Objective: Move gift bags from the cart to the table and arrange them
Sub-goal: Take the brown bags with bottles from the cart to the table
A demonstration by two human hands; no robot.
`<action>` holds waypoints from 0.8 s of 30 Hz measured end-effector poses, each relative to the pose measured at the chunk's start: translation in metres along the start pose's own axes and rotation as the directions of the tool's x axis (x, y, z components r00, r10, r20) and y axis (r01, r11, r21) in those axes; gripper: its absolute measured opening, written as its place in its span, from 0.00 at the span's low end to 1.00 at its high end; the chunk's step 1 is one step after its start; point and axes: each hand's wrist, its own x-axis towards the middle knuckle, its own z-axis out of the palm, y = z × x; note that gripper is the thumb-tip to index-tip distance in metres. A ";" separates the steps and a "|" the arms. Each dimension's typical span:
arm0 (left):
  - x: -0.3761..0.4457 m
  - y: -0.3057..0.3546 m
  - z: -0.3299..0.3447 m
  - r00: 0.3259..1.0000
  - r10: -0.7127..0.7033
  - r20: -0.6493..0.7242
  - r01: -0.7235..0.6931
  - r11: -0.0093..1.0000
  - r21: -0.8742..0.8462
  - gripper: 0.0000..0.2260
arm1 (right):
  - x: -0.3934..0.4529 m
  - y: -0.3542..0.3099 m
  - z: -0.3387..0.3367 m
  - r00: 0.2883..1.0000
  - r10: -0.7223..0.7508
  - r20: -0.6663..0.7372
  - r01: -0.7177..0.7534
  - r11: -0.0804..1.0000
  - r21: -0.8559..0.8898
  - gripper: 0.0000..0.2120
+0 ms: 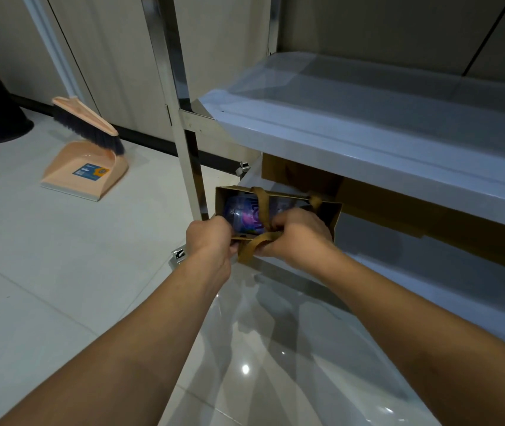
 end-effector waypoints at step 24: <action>-0.085 0.104 -0.073 0.994 -0.002 0.106 -0.097 0.405 0.909 0.07 | -0.064 -0.126 -0.129 0.977 -0.213 -0.029 0.214 0.976 0.040 0.09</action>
